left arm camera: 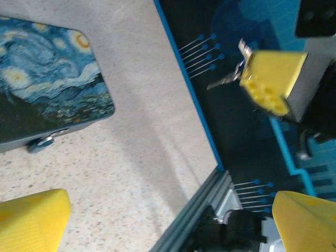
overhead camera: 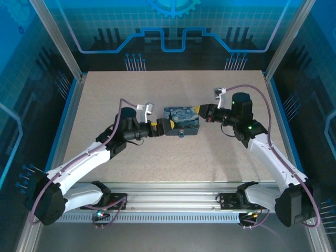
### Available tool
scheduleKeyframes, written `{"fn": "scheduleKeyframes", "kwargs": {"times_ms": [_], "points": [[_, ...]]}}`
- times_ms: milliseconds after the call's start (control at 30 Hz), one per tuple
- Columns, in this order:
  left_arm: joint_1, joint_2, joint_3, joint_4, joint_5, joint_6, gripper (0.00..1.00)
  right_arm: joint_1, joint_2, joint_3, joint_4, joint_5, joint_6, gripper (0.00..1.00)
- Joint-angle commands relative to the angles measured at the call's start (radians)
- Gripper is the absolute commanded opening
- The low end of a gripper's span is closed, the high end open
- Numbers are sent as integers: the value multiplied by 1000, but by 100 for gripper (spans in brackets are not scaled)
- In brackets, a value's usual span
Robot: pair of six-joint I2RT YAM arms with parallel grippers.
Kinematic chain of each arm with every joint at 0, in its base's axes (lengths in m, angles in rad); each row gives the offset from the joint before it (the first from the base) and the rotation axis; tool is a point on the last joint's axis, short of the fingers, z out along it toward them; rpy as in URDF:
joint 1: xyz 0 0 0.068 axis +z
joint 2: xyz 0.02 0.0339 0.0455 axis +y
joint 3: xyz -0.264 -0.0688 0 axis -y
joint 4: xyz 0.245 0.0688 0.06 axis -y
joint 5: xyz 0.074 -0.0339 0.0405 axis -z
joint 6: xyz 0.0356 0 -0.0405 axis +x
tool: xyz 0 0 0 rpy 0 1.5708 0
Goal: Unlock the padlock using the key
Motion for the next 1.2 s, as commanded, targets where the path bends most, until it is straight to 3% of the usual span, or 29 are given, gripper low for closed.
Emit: {"fn": "scheduleKeyframes", "kwargs": {"times_ms": [0,133,300,600,933,1167], "points": [[-49,-15,-73,77,-111,82,99,-26,10,51,-134,171,-103,0],[-130,33,-155,209,-235,147,99,-50,50,67,-144,271,-115,0],[-186,168,-247,514,-326,188,99,-63,147,76,-106,380,-115,0],[-214,483,-215,839,-349,199,99,-81,388,135,-11,416,-125,0],[-230,654,-169,940,-417,253,99,-72,557,195,42,416,-111,0],[-233,702,-104,855,-407,293,99,-45,609,215,39,431,-109,0]]}}
